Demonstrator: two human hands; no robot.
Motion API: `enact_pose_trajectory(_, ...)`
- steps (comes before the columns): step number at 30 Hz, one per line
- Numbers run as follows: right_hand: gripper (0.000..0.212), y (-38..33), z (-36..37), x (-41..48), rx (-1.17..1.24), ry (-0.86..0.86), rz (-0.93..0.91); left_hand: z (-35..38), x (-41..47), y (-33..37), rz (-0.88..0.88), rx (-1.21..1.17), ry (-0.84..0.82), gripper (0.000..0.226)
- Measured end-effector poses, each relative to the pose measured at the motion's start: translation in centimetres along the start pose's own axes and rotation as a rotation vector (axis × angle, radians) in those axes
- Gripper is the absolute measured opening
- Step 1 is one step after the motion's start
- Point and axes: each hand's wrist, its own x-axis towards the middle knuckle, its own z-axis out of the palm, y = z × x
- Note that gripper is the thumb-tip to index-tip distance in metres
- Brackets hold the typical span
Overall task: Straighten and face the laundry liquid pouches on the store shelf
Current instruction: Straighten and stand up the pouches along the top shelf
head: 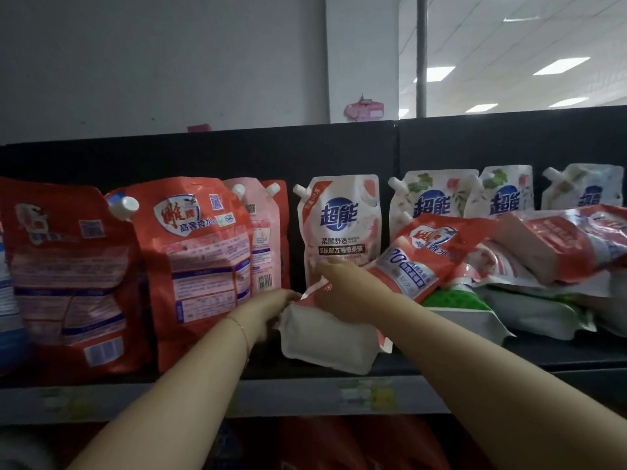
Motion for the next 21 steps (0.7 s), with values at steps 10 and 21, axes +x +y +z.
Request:
enact_pose_trajectory(10,0.035,0.9,2.6,0.3,0.055,-0.231,-0.002,1.0,0.1,0.9,-0.046,0.093,0.018,0.015)
enact_pose_trajectory(21,0.038,0.4,3.3,-1.9,-0.079,-0.101,-0.041,2.1,-0.4,1.6,0.013,0.137,-0.067,0.045)
